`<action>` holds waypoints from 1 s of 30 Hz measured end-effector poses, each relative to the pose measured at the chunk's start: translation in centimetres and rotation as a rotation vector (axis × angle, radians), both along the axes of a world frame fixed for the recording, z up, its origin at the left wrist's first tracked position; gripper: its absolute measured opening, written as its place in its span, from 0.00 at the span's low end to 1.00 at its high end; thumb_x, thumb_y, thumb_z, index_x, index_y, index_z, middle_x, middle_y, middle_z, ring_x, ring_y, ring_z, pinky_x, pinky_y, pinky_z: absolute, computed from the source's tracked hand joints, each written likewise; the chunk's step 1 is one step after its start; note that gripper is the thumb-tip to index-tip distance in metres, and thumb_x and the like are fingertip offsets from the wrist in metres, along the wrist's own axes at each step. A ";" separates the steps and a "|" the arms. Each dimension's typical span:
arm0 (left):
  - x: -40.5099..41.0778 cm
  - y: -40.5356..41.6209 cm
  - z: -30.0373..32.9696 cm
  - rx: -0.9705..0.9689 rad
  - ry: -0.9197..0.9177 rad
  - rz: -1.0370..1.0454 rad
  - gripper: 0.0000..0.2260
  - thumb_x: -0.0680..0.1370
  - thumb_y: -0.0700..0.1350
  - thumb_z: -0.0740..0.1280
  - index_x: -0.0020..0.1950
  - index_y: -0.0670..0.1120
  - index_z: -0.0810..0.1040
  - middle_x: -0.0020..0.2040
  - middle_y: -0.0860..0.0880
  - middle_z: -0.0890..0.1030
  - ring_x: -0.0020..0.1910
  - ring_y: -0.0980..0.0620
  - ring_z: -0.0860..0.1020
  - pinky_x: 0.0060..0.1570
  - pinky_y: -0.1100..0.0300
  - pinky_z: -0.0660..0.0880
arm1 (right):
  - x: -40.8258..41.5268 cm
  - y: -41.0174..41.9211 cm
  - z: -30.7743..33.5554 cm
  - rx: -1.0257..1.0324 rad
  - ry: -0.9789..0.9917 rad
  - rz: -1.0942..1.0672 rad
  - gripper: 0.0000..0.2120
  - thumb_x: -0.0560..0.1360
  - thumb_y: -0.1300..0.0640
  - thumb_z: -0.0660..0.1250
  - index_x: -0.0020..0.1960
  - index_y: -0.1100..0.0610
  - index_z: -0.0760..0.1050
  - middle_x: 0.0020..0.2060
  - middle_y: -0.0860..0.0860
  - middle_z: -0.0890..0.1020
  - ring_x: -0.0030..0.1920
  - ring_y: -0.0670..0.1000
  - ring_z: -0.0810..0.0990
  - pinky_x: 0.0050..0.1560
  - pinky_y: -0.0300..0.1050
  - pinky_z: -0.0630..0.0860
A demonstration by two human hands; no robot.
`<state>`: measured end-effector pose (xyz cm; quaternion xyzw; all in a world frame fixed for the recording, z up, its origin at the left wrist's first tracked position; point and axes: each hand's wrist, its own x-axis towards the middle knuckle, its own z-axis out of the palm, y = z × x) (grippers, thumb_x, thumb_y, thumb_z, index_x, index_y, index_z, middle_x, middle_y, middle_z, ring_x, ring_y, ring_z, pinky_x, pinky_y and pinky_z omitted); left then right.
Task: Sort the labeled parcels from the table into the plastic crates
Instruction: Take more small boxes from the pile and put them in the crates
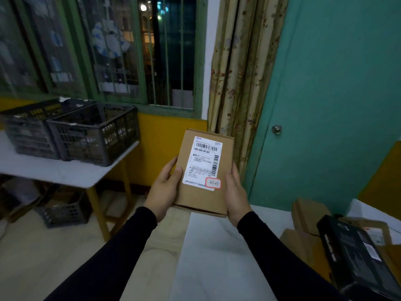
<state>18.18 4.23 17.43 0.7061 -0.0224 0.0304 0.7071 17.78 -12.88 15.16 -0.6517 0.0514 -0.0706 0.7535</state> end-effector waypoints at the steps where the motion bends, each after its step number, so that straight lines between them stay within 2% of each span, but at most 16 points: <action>1: -0.1 1.3 0.0 -0.001 -0.006 0.039 0.21 0.83 0.53 0.58 0.76 0.56 0.62 0.56 0.59 0.74 0.49 0.66 0.73 0.40 0.69 0.70 | 0.6 1.2 0.0 -0.009 -0.003 0.033 0.21 0.83 0.42 0.53 0.75 0.33 0.56 0.59 0.41 0.80 0.54 0.45 0.82 0.47 0.44 0.81; 5: 0.5 8.3 0.1 -0.037 -0.056 0.187 0.20 0.84 0.51 0.58 0.76 0.55 0.64 0.63 0.55 0.75 0.53 0.64 0.74 0.44 0.69 0.71 | 2.5 8.3 0.0 -0.057 -0.025 0.152 0.21 0.84 0.43 0.52 0.76 0.35 0.55 0.59 0.40 0.78 0.56 0.43 0.80 0.47 0.39 0.78; 7: 1.3 12.4 0.1 -0.060 -0.072 0.228 0.18 0.84 0.49 0.58 0.75 0.55 0.66 0.60 0.57 0.77 0.56 0.62 0.76 0.44 0.70 0.73 | 3.3 12.6 0.2 -0.070 -0.044 0.200 0.22 0.84 0.44 0.51 0.77 0.35 0.54 0.63 0.43 0.77 0.56 0.42 0.79 0.44 0.34 0.78; 10: 2.7 19.0 -0.3 -0.030 -0.081 0.246 0.17 0.84 0.50 0.57 0.74 0.55 0.66 0.58 0.59 0.77 0.52 0.65 0.75 0.40 0.75 0.73 | 4.9 19.4 0.4 -0.068 -0.060 0.220 0.21 0.84 0.45 0.52 0.76 0.36 0.55 0.57 0.40 0.78 0.52 0.38 0.78 0.36 0.29 0.76; 12: 3.6 22.9 -0.5 -0.012 -0.067 0.246 0.17 0.84 0.51 0.57 0.73 0.57 0.65 0.61 0.57 0.77 0.53 0.63 0.75 0.41 0.74 0.72 | 6.1 23.2 0.2 -0.059 -0.049 0.224 0.21 0.84 0.44 0.52 0.76 0.36 0.55 0.55 0.39 0.78 0.52 0.40 0.79 0.37 0.31 0.77; 15: 5.4 29.9 -0.7 0.006 -0.032 0.255 0.17 0.84 0.53 0.57 0.73 0.61 0.65 0.62 0.55 0.77 0.56 0.57 0.77 0.50 0.64 0.74 | 8.3 30.1 -0.7 -0.051 -0.041 0.264 0.20 0.84 0.44 0.52 0.75 0.34 0.54 0.60 0.43 0.79 0.55 0.44 0.80 0.47 0.40 0.80; 19: 9.0 37.9 -0.7 0.036 0.009 0.281 0.17 0.84 0.53 0.56 0.73 0.61 0.65 0.64 0.54 0.77 0.58 0.55 0.77 0.52 0.60 0.72 | 11.8 38.1 -0.7 -0.056 -0.052 0.320 0.17 0.83 0.43 0.53 0.70 0.31 0.57 0.61 0.42 0.78 0.57 0.45 0.80 0.54 0.46 0.79; 20: 9.9 39.1 -0.7 0.036 0.015 0.282 0.16 0.84 0.53 0.56 0.72 0.61 0.66 0.63 0.55 0.78 0.57 0.55 0.77 0.52 0.60 0.73 | 12.7 39.3 -0.6 -0.057 -0.057 0.331 0.18 0.83 0.43 0.53 0.71 0.31 0.56 0.61 0.43 0.78 0.58 0.46 0.80 0.56 0.49 0.79; 22: 12.2 41.8 -0.6 0.035 0.023 0.293 0.14 0.84 0.52 0.56 0.69 0.63 0.66 0.56 0.60 0.79 0.52 0.60 0.78 0.44 0.67 0.74 | 15.7 42.3 -0.6 -0.061 -0.052 0.352 0.21 0.84 0.44 0.52 0.75 0.34 0.54 0.63 0.45 0.78 0.59 0.47 0.79 0.59 0.51 0.79; 23: 13.4 42.8 -0.6 0.036 0.026 0.306 0.13 0.84 0.52 0.56 0.68 0.64 0.65 0.53 0.62 0.78 0.49 0.63 0.77 0.40 0.70 0.74 | 17.3 43.4 -0.8 -0.060 -0.045 0.361 0.21 0.84 0.44 0.52 0.76 0.35 0.53 0.63 0.46 0.78 0.58 0.47 0.80 0.57 0.48 0.80; 24: 14.6 43.8 -0.7 0.050 0.027 0.313 0.14 0.84 0.51 0.57 0.68 0.65 0.64 0.54 0.61 0.78 0.48 0.64 0.76 0.40 0.70 0.73 | 18.7 44.4 -0.9 -0.055 -0.043 0.368 0.21 0.84 0.45 0.52 0.75 0.35 0.53 0.61 0.45 0.78 0.56 0.45 0.80 0.52 0.43 0.81; 26: 17.7 46.0 -1.1 0.076 0.023 0.320 0.17 0.84 0.51 0.57 0.72 0.64 0.63 0.59 0.59 0.78 0.52 0.63 0.76 0.49 0.63 0.73 | 22.3 46.7 -1.3 -0.043 -0.046 0.383 0.19 0.85 0.47 0.52 0.73 0.34 0.54 0.57 0.43 0.78 0.51 0.40 0.79 0.43 0.34 0.79; 27: 19.4 47.1 -1.2 0.085 0.024 0.333 0.18 0.83 0.50 0.57 0.73 0.64 0.62 0.59 0.58 0.77 0.52 0.62 0.76 0.50 0.61 0.73 | 24.4 47.9 -1.6 -0.038 -0.050 0.396 0.19 0.85 0.48 0.52 0.73 0.35 0.55 0.58 0.43 0.78 0.51 0.39 0.79 0.41 0.32 0.78; 30: 25.0 50.3 -1.3 0.083 0.036 0.378 0.18 0.83 0.48 0.58 0.73 0.61 0.64 0.59 0.57 0.77 0.50 0.62 0.76 0.46 0.63 0.72 | 30.7 51.3 -2.1 -0.022 -0.042 0.451 0.22 0.85 0.48 0.51 0.77 0.39 0.53 0.62 0.45 0.76 0.51 0.38 0.78 0.42 0.32 0.77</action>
